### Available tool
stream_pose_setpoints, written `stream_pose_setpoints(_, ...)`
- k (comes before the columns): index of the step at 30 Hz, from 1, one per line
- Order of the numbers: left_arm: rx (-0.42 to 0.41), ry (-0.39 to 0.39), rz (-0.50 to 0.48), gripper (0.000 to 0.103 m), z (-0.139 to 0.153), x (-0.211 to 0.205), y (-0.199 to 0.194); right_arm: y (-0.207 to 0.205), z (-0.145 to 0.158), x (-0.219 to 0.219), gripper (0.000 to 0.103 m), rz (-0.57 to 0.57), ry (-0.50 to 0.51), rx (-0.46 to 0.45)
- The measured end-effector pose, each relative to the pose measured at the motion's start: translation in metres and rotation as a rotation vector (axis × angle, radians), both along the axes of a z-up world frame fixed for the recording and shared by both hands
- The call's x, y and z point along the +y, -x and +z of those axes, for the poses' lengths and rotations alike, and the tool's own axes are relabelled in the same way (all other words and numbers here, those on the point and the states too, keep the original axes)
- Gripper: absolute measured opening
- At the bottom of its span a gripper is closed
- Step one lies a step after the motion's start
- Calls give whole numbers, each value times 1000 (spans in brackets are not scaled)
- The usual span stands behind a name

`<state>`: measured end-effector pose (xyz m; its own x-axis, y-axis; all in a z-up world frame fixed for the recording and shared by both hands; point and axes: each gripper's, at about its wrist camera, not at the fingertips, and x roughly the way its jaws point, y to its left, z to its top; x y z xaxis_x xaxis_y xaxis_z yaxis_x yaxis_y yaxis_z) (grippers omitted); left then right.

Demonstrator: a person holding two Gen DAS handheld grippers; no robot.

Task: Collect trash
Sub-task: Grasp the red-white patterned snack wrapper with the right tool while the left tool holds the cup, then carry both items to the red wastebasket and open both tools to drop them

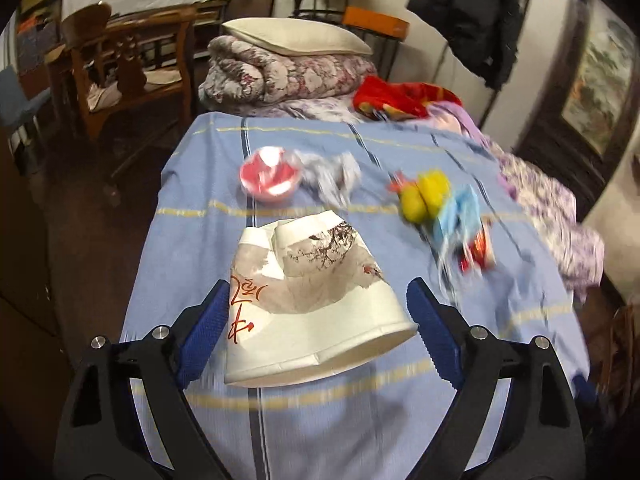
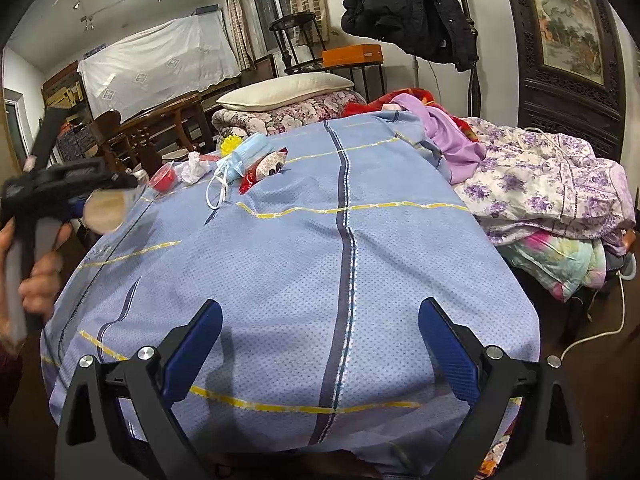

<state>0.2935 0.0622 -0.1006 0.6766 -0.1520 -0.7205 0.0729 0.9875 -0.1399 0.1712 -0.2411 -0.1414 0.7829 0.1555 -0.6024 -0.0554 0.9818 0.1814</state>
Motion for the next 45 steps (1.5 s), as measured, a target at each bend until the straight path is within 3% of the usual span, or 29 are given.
stream_pose_setpoints(3,-7,-37,-18,85,-8,-7,14,0,7,0,91,26,-31,-17)
stream_pose_setpoints(6,19,-19,-22,85,-21,-7,16,-11,27,4,88,47,-61,-66)
stream_pose_setpoints(9,10,-9,-14,87,-28,-6,17,-48,46,15,69,107,-91,-29)
stream_pose_setpoints(11,1,-17,-13,87,-29,-6,16,-83,54,26,49,130,-90,17)
stream_pose_setpoints(12,-3,-18,-11,88,-30,-6,16,-94,55,30,48,133,-86,35)
stream_pose_setpoints(14,-5,-11,-12,88,-32,-5,17,-126,53,41,48,152,-75,93)
stream_pose_setpoints(17,60,38,-8,87,-41,3,12,-170,45,61,48,147,-33,164)
stream_pose_setpoints(19,57,86,-2,87,-40,12,11,-189,34,71,47,136,-5,227)
stream_pose_setpoints(21,54,81,-5,87,-40,11,11,-209,19,80,46,96,47,284)
stream_pose_setpoints(22,54,61,-5,87,-41,8,12,-211,17,81,43,89,49,275)
stream_pose_setpoints(23,55,41,-6,87,-41,5,12,-212,17,85,23,88,64,257)
stream_pose_setpoints(24,55,23,-7,86,-41,2,13,-212,17,89,22,110,60,255)
stream_pose_setpoints(34,1,145,-32,80,-27,11,38,-103,59,33,21,77,-34,96)
stream_pose_setpoints(45,-81,134,-100,80,33,-22,99,7,91,-48,21,4,-118,7)
